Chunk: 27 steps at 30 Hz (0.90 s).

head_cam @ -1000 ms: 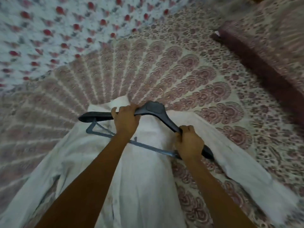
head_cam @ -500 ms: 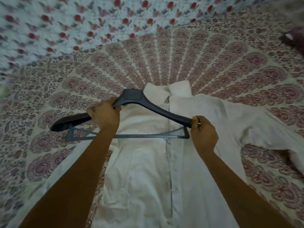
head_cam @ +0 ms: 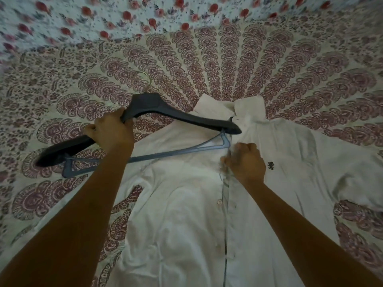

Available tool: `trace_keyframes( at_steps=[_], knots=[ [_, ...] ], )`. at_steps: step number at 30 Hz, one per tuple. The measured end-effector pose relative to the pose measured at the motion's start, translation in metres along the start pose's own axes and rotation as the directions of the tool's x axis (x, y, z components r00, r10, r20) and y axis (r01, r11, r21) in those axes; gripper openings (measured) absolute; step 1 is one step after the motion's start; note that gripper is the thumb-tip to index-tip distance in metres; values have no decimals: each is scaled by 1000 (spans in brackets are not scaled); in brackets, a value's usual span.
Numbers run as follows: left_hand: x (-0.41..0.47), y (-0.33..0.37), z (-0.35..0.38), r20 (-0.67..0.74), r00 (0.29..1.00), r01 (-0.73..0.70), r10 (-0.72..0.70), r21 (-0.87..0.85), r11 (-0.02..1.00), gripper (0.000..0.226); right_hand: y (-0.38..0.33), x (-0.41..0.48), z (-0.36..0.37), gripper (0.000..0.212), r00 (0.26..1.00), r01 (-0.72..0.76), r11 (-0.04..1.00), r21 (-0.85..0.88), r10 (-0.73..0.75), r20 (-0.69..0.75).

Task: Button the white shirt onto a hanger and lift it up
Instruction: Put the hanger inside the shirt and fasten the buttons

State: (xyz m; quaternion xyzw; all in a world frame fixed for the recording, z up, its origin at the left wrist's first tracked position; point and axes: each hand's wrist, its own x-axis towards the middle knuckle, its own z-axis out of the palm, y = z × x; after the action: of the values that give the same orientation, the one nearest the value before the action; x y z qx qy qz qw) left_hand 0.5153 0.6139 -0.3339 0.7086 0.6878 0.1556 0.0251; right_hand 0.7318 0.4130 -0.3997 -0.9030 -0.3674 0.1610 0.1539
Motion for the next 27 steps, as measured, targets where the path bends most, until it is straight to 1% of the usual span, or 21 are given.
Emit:
trace_keyframes(
  at_steps=[1,2,4,6,7,9,11,13,16,17,20,23,25,27],
  knots=[
    [1,3,2,2,1000,18,-18,-20,1000,21,-5,6,0,44,999,-35,998,-46,35,1],
    [1,6,3,8,999,34,-34,-44,998,22,-9,11,0,45,998,-68,996,-55,68,-7],
    [1,11,6,27,998,60,-58,-71,996,22,-11,20,-1,37,996,-92,995,-46,92,-1],
    [-1,13,9,35,997,71,-69,-56,996,23,-5,28,-5,27,997,-77,997,-23,77,11],
    [-2,14,10,36,997,70,-69,-44,997,23,-1,32,-8,23,996,-86,996,40,86,-5],
    [-7,13,11,32,998,60,-59,-33,998,19,10,36,-17,17,989,-116,964,238,135,-65],
    [-13,14,13,35,998,56,-55,-28,998,14,20,36,-26,20,973,-92,921,377,164,-163],
    [-20,21,16,45,996,73,-71,-40,997,12,27,34,-33,23,964,-30,903,429,141,-228],
    [-32,44,23,97,992,91,-82,-94,991,13,29,30,-42,11,974,20,867,497,96,-207],
    [-36,54,23,128,989,92,-75,-128,987,15,26,29,-43,10,976,30,854,520,87,-199],
    [-49,90,31,253,966,117,-56,-232,966,25,19,28,-47,13,980,106,827,552,7,-198],
    [-64,129,43,321,947,108,11,-351,930,28,14,29,-47,14,977,175,830,529,-79,-199],
    [-72,151,51,355,933,91,50,-368,926,28,14,30,-49,20,974,194,823,534,-97,-205],
    [-79,170,57,361,930,68,71,-359,931,23,17,31,-48,24,975,200,812,549,-111,-191]
  ],
)
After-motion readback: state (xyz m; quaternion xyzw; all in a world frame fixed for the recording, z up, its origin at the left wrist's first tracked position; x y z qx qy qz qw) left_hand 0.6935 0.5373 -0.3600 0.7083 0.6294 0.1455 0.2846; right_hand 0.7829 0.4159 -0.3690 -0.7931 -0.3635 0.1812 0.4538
